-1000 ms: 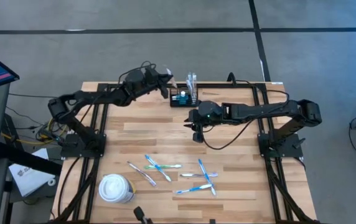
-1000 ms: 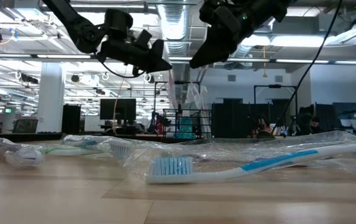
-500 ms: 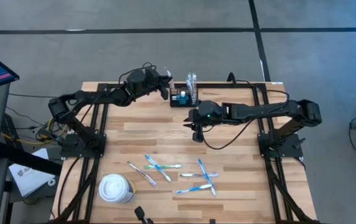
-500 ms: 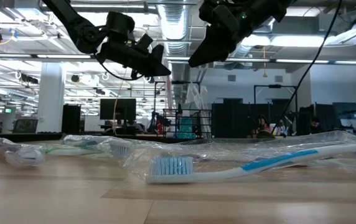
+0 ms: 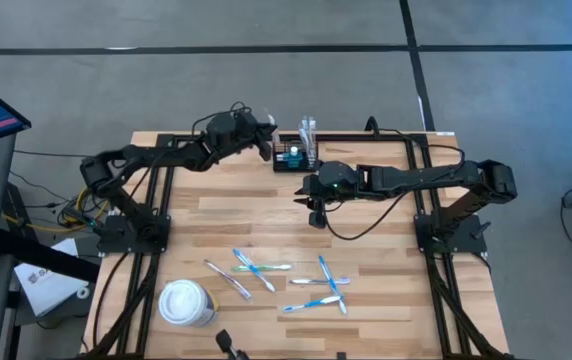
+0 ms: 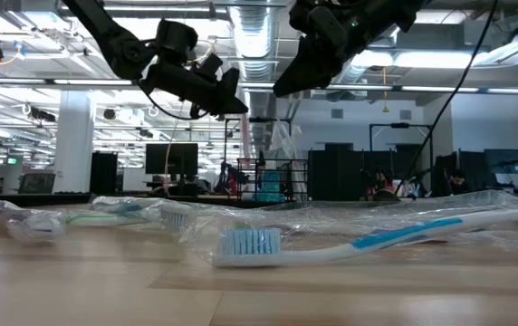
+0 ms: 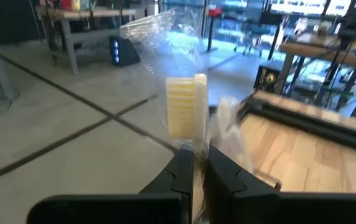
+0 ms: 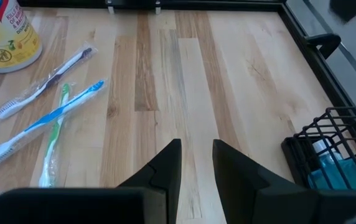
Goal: Pick & Place toothbrushing station
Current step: Put the toothbrush into the mesh organizer
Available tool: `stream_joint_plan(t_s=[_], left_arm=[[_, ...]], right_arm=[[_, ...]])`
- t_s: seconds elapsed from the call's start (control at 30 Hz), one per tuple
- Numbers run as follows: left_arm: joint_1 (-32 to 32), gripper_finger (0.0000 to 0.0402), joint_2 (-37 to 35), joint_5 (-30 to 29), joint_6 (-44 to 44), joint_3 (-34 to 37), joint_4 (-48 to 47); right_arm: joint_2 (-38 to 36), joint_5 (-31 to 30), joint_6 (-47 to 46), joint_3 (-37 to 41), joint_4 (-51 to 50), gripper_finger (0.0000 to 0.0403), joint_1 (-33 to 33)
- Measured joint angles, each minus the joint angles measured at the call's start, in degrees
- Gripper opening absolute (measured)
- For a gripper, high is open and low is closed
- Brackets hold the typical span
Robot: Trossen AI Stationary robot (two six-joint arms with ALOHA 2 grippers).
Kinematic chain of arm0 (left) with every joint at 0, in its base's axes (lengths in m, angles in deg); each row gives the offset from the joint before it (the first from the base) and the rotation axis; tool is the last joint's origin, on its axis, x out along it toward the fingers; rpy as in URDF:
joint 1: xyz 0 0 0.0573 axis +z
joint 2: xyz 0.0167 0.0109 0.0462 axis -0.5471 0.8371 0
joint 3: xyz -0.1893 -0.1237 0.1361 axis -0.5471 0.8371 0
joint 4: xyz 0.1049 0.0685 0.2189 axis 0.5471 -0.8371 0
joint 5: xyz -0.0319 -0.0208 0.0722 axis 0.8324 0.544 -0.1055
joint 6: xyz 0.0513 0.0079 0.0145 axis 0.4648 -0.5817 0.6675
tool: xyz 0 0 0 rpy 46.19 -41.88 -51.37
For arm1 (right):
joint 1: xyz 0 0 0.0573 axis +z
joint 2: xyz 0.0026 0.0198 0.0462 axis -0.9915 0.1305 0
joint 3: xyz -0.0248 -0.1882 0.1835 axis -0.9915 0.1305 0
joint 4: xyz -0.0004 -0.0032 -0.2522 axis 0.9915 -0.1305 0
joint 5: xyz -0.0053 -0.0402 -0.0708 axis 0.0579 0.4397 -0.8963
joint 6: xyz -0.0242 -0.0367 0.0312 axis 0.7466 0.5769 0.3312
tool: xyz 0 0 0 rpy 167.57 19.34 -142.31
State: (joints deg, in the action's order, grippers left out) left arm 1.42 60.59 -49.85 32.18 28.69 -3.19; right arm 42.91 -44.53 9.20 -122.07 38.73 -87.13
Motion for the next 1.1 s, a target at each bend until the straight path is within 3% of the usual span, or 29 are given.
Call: stream_joint_plan(t_s=[0.63,1.1], left_arm=[[0.74,0.0009,8.48,-0.74,-2.99,0.04,3.10],[0.74,0.0065,8.48,-1.13,-2.84,0.04,3.09]], right_arm=[[0.02,0.00,0.15,0.00,0.19,0.0082,0.00],[0.02,0.00,0.09,0.00,0.16,0.0082,0.00]])
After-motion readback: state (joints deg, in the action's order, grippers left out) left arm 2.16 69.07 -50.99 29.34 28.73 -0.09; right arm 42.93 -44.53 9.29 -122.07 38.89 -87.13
